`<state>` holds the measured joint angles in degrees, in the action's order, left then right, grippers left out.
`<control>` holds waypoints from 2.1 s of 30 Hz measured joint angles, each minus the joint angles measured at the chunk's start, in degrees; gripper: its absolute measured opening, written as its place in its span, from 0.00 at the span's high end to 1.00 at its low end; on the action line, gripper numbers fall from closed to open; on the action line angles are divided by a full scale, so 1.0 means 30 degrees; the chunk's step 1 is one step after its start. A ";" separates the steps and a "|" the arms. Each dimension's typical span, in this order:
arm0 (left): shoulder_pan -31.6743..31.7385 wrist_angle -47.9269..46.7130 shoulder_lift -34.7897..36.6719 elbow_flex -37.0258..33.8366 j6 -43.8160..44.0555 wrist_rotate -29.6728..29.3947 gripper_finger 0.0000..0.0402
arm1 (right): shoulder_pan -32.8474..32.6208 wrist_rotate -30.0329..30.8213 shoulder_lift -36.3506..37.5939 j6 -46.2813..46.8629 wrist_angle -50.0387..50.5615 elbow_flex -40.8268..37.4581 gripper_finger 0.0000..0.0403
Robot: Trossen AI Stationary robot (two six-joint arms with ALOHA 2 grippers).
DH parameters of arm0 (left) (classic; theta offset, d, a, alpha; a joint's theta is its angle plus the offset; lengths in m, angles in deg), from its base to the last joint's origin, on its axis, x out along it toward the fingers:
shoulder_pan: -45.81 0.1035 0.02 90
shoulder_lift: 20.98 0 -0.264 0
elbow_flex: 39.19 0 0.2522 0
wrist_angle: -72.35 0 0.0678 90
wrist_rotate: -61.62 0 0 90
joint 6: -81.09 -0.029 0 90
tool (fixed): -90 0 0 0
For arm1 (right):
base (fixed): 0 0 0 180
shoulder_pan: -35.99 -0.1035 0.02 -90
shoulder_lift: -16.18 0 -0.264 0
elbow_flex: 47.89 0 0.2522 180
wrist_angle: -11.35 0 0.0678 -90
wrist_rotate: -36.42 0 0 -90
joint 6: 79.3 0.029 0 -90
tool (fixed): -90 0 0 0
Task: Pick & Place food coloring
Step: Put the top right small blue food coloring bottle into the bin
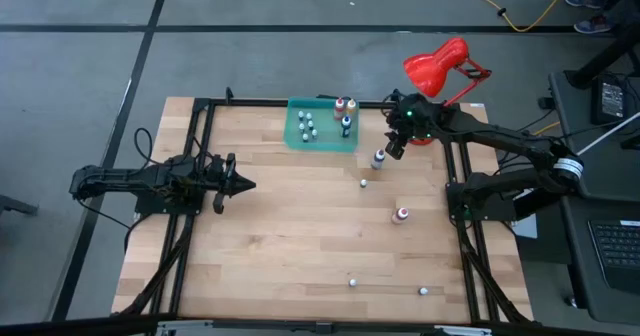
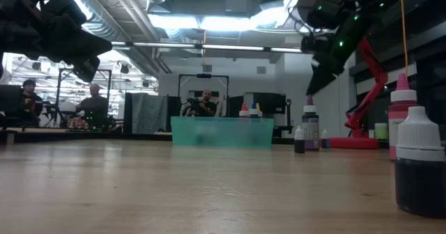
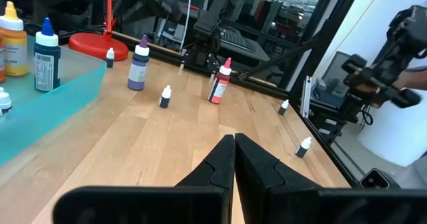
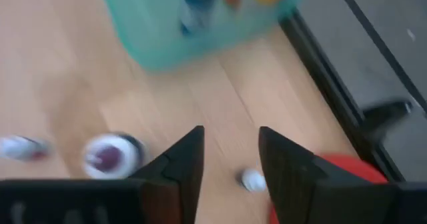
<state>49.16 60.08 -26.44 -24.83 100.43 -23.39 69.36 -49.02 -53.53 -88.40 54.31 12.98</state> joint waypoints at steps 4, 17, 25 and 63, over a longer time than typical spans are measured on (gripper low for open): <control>0.0000 0.0000 -0.0007 0.0000 0.0004 -0.0003 0.98 | 0.0368 0.1049 -0.1215 -0.0009 0.1371 0.0003 0.60; 0.0000 0.0000 -0.0004 0.0000 0.0004 -0.0003 0.98 | 0.2146 0.1713 -0.3518 -0.0024 0.2286 0.0017 0.58; 0.0000 0.0000 -0.0007 0.0000 0.0004 -0.0003 0.99 | 0.2679 0.1360 -0.3606 0.1078 0.2557 0.0401 0.58; 0.0000 0.0000 -0.0001 0.0000 -0.0162 -0.0003 0.99 | 0.2679 0.1322 -0.7372 0.1458 0.5010 0.3281 0.58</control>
<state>49.16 60.08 -26.44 -24.83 99.94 -23.40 77.40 -45.06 -75.65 -84.03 69.34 22.82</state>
